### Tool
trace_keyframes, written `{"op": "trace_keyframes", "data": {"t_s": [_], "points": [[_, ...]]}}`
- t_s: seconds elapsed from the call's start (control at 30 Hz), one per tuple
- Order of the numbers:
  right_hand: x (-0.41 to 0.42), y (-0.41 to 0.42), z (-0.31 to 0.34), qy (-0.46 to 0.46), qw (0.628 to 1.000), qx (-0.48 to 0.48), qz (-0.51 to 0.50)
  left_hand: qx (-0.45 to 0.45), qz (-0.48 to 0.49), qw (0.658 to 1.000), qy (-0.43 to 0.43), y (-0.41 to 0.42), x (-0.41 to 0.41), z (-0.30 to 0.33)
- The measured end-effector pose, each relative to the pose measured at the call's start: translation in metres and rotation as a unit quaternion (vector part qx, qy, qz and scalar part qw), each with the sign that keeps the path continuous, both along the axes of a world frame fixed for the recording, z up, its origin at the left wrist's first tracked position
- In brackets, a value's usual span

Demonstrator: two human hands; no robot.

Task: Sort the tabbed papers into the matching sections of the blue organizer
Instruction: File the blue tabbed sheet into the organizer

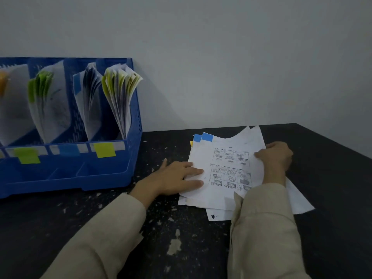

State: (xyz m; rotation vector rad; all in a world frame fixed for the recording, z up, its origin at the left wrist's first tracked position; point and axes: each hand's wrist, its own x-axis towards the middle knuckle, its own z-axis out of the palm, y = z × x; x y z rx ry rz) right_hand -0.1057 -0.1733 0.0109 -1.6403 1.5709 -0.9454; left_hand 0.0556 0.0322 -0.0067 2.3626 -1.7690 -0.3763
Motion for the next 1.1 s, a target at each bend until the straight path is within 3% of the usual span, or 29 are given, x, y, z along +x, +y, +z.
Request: {"op": "trace_keyframes", "data": {"t_s": [0.3,0.5,0.77,0.93,1.1], "points": [[0.006,0.002,0.004,-0.035,0.99,-0.129,-0.046,-0.036,0.018,0.998,0.045,0.002,0.003,0.005],[0.008,0.003,0.011,-0.169,0.963,-0.208,0.031,-0.131,0.027,0.984,0.121,0.005,0.009,0.022],[0.009,0.002,0.02,-0.39,0.902,-0.13,0.129,-0.272,0.043,0.941,0.197,0.01,0.009,0.036],[0.014,0.005,0.026,-0.43,0.88,-0.066,0.191,-0.325,0.009,0.922,0.209,0.012,0.009,0.046],[0.026,0.026,0.049,-0.438,0.848,-0.045,0.296,-0.419,0.037,0.89,0.178,0.025,0.013,0.068]]}}
